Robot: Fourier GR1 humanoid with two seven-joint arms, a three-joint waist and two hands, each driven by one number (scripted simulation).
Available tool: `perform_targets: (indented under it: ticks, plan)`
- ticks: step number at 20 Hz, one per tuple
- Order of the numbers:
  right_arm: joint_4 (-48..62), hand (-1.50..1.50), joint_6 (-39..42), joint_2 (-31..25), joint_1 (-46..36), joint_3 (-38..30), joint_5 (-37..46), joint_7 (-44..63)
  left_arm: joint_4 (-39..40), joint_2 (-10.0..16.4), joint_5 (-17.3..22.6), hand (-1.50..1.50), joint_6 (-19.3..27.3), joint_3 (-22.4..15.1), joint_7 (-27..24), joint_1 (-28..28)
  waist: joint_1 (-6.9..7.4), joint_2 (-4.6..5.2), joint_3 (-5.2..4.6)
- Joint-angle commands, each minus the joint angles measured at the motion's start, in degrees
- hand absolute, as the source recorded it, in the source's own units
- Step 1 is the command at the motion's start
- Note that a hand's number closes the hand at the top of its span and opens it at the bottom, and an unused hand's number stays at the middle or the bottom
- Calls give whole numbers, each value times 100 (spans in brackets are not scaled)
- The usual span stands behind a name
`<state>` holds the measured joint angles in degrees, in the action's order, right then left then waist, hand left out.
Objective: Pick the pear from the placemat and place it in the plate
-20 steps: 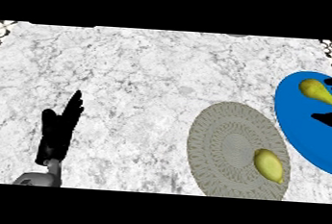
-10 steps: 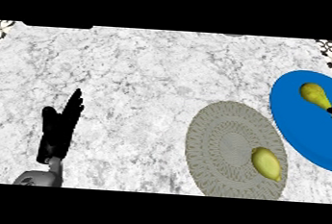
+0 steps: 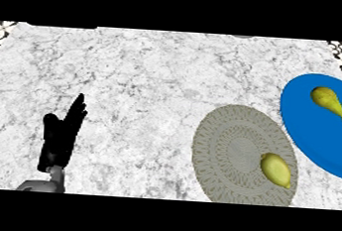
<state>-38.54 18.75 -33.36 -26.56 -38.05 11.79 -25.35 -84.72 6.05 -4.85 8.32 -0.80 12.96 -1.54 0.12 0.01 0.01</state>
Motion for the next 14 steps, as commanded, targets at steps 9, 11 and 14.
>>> perform_targets:
  ticks: [9,11,14]
  plan:
    - [200,-150,-532,-97,190,519,-250,-161,-54,-119,-38,0,-95,50,-70,62,11,2,-1]
    - [206,-150,-797,25,258,640,-124,-262,468,-179,-231,0,57,61,-289,-219,-4,5,-1]
    - [569,-150,-858,-185,231,687,-89,-483,100,-299,-315,0,95,-136,-9,-65,16,7,2]
